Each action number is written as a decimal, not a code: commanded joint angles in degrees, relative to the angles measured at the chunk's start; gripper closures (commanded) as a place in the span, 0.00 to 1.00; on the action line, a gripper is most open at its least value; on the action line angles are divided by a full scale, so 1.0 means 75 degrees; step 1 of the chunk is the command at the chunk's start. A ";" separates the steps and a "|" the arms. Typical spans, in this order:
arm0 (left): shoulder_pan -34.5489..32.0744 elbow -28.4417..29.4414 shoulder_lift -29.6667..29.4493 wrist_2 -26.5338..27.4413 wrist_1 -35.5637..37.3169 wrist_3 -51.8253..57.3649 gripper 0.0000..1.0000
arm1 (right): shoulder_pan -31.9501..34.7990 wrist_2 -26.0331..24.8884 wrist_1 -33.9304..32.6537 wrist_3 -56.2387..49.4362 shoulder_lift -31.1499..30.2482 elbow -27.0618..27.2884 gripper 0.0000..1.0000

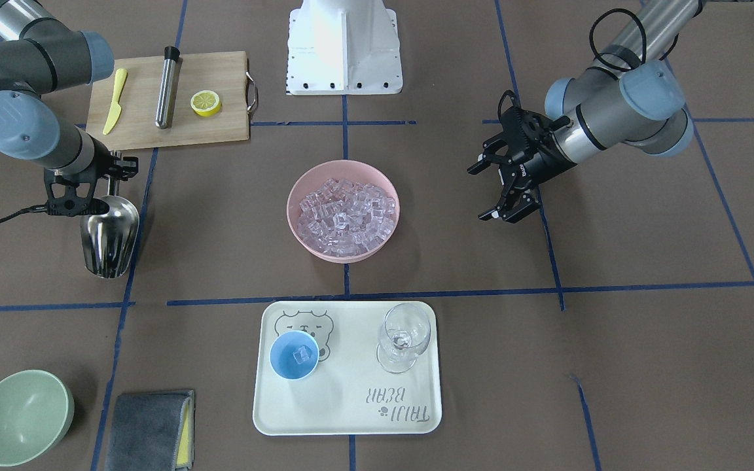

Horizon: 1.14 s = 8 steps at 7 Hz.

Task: Put ice in cup with scoop
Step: 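Lower the scoop onto the table and open the right gripper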

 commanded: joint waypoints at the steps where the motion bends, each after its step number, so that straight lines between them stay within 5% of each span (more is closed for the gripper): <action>1: 0.0000 -0.0019 -0.0001 0.0000 0.0002 0.0009 0.00 | 0.0017 0.0307 0.0005 0.0027 -0.0058 -0.0037 1.00; 8: 0.0000 -0.0043 -0.0036 0.0000 0.0002 -0.0003 0.00 | 0.0099 0.0391 0.0016 0.0637 -0.0070 -0.0118 0.95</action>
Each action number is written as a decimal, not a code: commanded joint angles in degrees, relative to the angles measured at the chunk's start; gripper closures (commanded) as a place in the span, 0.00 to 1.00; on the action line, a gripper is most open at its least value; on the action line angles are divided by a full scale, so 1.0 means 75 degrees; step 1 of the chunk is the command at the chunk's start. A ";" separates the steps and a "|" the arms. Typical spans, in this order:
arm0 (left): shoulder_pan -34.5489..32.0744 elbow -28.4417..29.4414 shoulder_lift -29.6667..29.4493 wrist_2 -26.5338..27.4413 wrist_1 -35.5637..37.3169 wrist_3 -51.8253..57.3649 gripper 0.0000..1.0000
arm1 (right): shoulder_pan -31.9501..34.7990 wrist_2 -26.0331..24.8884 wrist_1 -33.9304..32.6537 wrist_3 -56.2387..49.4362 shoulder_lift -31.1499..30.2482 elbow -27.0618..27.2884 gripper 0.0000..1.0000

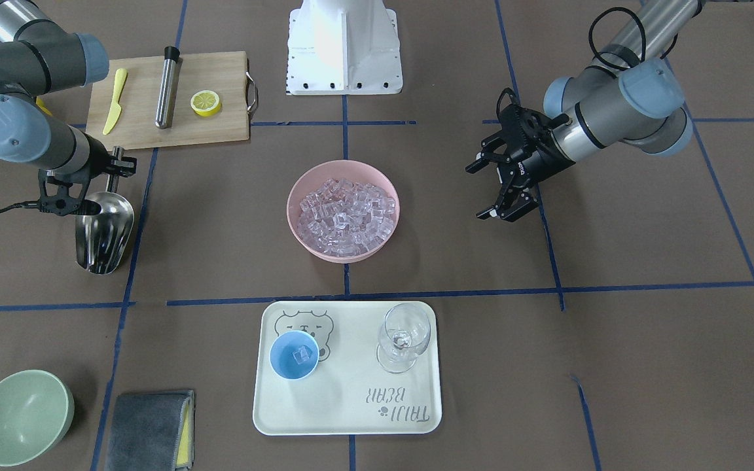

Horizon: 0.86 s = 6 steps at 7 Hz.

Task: Put ice in cup with scoop
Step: 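Lower the scoop onto the table and open the right gripper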

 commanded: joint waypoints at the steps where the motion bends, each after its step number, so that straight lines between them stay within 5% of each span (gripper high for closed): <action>1: 0.0000 0.0012 -0.0004 0.0000 0.0000 0.0000 0.00 | 0.0007 0.0000 0.0000 -0.0007 -0.0001 -0.0086 0.90; 2: 0.0000 0.0013 -0.0004 0.0000 0.0000 0.0000 0.00 | -0.0005 -0.0011 0.0000 -0.0019 0.0011 -0.0132 0.87; 5: -0.0012 0.0036 -0.0004 0.0000 0.0000 0.0000 0.00 | -0.0016 -0.0012 0.0000 -0.0054 0.0023 -0.0145 0.29; 6: -0.0012 0.0048 0.0007 0.0000 0.0000 0.0000 0.00 | -0.0005 -0.0012 0.0000 -0.0042 0.0046 -0.0121 0.00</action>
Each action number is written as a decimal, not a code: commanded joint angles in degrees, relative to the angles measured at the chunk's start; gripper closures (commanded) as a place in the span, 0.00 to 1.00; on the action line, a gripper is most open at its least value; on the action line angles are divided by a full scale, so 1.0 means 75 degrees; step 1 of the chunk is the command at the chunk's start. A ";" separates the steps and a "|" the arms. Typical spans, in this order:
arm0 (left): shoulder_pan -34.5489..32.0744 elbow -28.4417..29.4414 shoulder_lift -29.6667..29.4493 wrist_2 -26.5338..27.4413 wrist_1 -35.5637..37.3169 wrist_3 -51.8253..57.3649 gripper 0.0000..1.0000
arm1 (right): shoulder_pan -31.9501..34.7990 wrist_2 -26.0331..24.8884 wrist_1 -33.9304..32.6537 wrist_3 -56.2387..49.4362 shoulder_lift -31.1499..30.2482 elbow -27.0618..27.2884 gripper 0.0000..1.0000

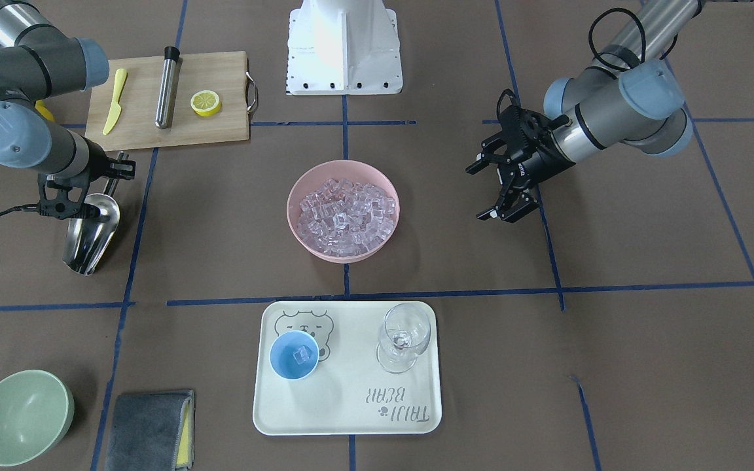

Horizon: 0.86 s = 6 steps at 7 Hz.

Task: Put ice in cup with scoop
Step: 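Lower the scoop onto the table and open the right gripper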

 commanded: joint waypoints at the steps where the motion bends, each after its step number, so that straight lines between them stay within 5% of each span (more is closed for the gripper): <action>1: -0.0029 0.0024 0.0033 0.0012 0.0012 -0.0012 0.00 | 0.0191 0.0011 0.0012 -0.0056 0.0075 0.0157 0.00; 3: -0.0447 -0.0034 0.0069 0.0058 0.0708 -0.0012 0.00 | 0.0775 0.0058 -0.0011 -0.0068 0.0006 0.0881 0.00; 6: -0.1618 -0.0151 0.0883 0.0082 0.2086 0.0000 0.00 | 0.2262 0.0047 -0.0140 -0.1349 -0.0029 0.0758 0.00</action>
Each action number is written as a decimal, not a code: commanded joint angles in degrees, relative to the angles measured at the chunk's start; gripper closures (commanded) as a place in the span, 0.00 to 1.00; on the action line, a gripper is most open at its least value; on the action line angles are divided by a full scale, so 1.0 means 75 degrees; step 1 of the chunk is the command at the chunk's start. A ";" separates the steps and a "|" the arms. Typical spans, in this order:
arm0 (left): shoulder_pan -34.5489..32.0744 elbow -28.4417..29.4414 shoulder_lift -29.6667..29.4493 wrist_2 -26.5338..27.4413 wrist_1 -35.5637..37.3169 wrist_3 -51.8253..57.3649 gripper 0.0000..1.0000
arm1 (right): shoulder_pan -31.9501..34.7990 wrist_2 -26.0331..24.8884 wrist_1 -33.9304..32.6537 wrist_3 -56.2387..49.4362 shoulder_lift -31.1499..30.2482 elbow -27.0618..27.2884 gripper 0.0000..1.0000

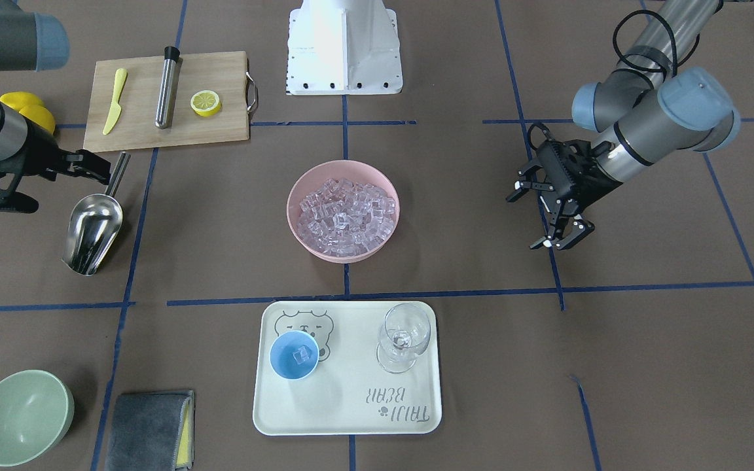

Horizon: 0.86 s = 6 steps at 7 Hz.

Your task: Put ice in cup with scoop

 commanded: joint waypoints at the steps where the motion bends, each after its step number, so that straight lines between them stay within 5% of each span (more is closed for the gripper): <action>1: -0.0921 -0.0217 0.1421 0.0011 0.0278 0.0001 0.00 | 0.0972 -0.0034 -0.0063 -0.1508 -0.0127 -0.0388 0.00; 4: -0.2267 0.0051 0.2916 0.0058 0.0476 0.0013 0.00 | 0.2611 -0.0115 -0.0051 -0.4270 -0.0117 -0.1627 0.00; 5: -0.2668 0.0005 0.2825 0.0058 0.2357 0.0013 0.00 | 0.3092 -0.0197 -0.0051 -0.5174 -0.0093 -0.2073 0.00; 6: -0.3310 -0.0042 0.1873 0.0081 0.4917 0.0013 0.00 | 0.3398 -0.0395 -0.0051 -0.5822 -0.0082 -0.2286 0.00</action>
